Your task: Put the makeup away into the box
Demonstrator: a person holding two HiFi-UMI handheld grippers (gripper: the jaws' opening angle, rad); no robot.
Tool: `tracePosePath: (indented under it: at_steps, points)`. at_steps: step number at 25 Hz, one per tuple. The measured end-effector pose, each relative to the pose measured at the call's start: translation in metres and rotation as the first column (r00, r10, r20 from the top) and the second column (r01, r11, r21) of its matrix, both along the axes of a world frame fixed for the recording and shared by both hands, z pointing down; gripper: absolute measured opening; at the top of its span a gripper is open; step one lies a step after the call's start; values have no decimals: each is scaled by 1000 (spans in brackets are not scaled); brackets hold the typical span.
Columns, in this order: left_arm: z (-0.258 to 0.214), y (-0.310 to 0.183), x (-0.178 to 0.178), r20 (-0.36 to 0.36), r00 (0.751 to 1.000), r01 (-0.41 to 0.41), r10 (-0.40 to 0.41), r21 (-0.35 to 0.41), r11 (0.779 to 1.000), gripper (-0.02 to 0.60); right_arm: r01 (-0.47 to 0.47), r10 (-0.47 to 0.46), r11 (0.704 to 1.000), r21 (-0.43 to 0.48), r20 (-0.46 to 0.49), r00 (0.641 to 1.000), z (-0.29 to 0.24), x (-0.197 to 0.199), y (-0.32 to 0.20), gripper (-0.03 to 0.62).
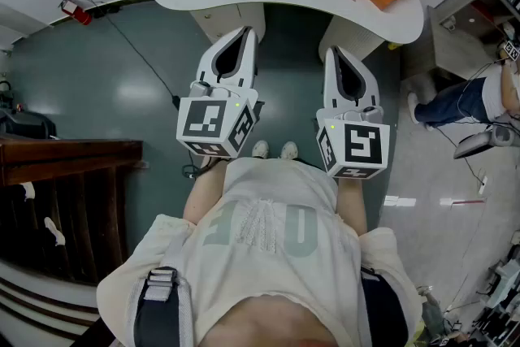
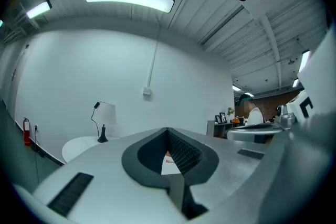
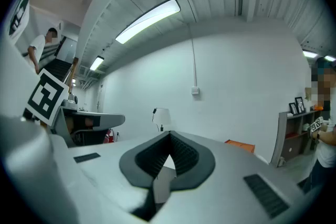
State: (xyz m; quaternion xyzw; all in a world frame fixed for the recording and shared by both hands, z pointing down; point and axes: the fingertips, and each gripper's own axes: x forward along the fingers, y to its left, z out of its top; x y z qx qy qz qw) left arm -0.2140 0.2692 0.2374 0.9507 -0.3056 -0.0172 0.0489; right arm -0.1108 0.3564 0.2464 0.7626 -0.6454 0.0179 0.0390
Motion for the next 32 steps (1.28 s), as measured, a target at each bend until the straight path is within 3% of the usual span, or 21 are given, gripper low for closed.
tracePosePath:
  at_steps: [8,21,28,32]
  points:
    - [-1,1,15,-1,1000,-5,5,-7,1000,6,4,-4,1000,2,8,1000,-1,18,-1,0]
    - [12,-8,27,17,997,69,-69,8,998,6,69,-70,997,22,38,997,19,49,-3,1]
    - [13,-42,41,-18,996,90,-89,44,995,6,91,-91,996,5,19,996,30,67,-29,1]
    - [22,-82,67,1,998,64,-64,55,996,6,87,-87,996,3,3,996,31,87,-66,0]
